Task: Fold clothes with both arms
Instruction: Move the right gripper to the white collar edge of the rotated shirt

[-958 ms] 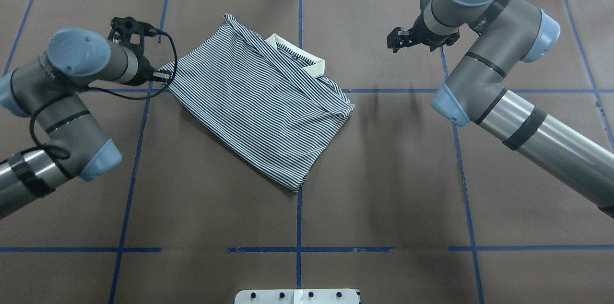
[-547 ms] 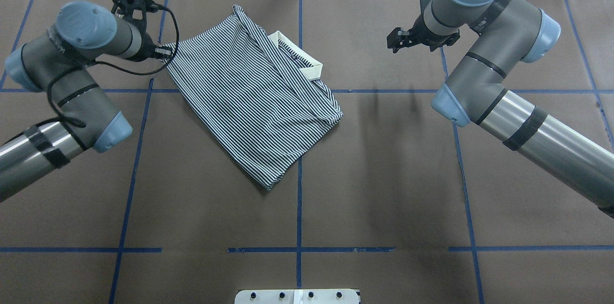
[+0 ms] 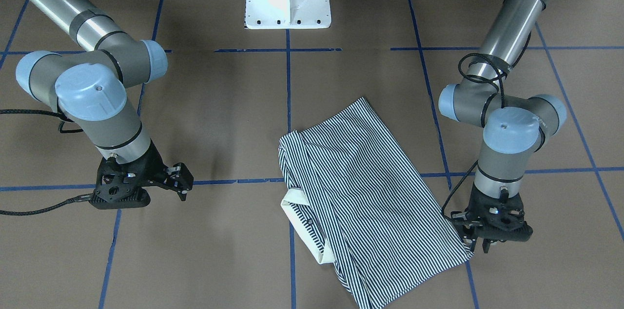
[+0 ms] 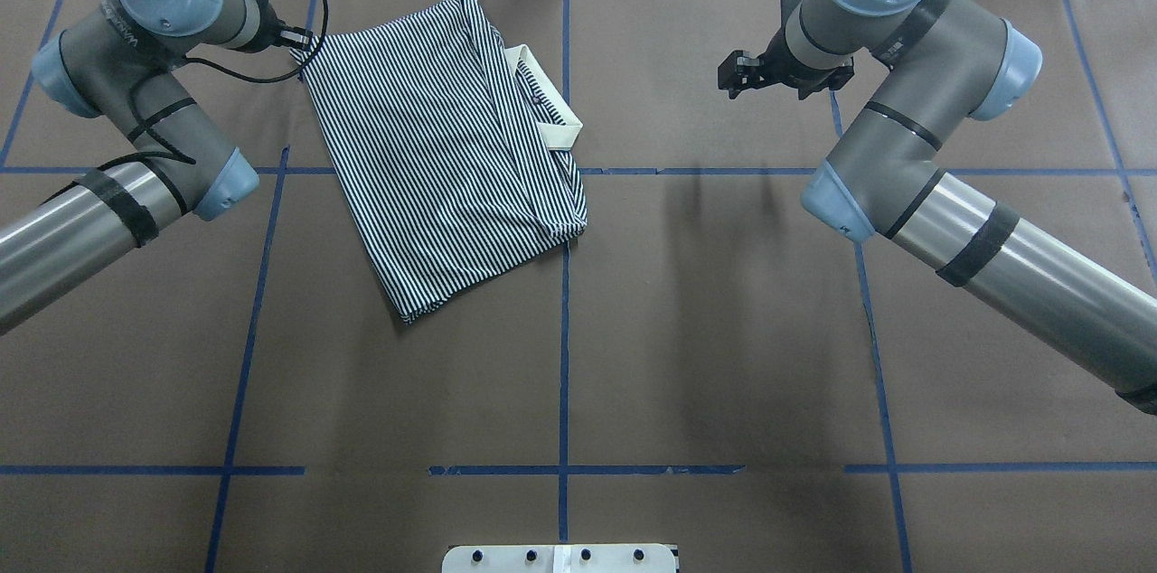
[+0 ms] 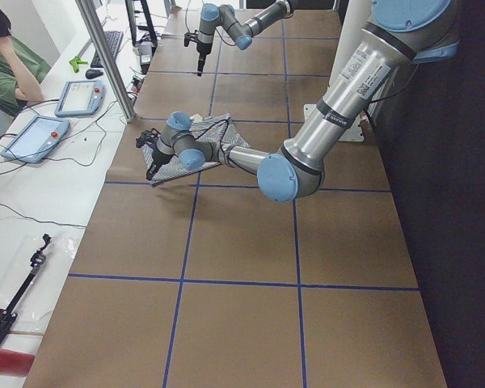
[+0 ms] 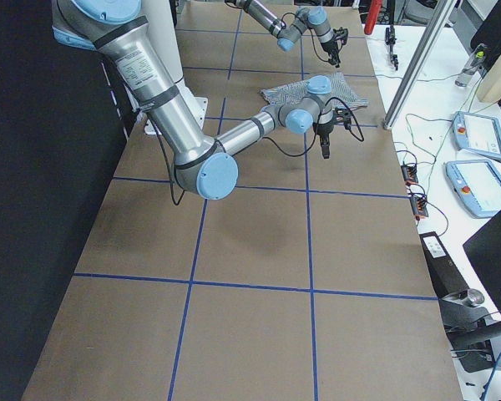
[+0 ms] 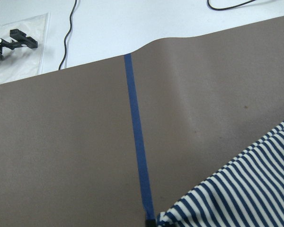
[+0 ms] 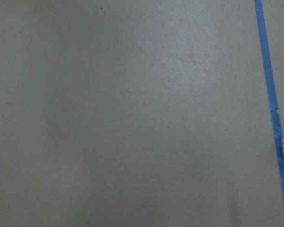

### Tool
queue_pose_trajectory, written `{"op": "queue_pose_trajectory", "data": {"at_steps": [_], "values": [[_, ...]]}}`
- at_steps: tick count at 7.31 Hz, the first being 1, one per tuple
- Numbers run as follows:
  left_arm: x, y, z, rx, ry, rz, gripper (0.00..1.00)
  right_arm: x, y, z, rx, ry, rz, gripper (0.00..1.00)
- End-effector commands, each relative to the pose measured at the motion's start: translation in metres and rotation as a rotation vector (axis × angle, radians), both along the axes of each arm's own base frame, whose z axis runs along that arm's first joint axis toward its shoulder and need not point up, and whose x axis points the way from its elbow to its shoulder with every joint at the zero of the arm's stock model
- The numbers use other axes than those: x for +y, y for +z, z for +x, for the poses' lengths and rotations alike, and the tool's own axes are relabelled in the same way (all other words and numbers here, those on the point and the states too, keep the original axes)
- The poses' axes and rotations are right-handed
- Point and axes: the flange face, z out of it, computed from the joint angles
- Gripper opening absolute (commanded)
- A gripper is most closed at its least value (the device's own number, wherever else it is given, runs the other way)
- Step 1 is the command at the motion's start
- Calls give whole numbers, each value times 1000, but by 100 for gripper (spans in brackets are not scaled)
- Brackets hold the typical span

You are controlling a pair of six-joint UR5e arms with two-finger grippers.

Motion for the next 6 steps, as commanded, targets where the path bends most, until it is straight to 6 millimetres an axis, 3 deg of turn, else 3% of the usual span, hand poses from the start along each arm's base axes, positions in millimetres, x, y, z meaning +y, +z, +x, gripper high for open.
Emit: {"op": "queue_pose_trajectory", "data": {"at_steps": [1,2,4,5,6], "values": [[11,-5,-7,14,42,38,100,26,-53,-62,-143,168,-37,77],[15,-11,-5,40,70,35,100,42,-75,-97,-192,233,-76,68],[15,-13,-4,43,71,38,100,37,-121,-173,-226,366,-110,67],[16,-12,-4,43,71,36,100,34,-129,-198,-237,392,-95,67],[15,-13,-5,44,71,37,100,35,-128,-207,-234,396,-94,66]]}}
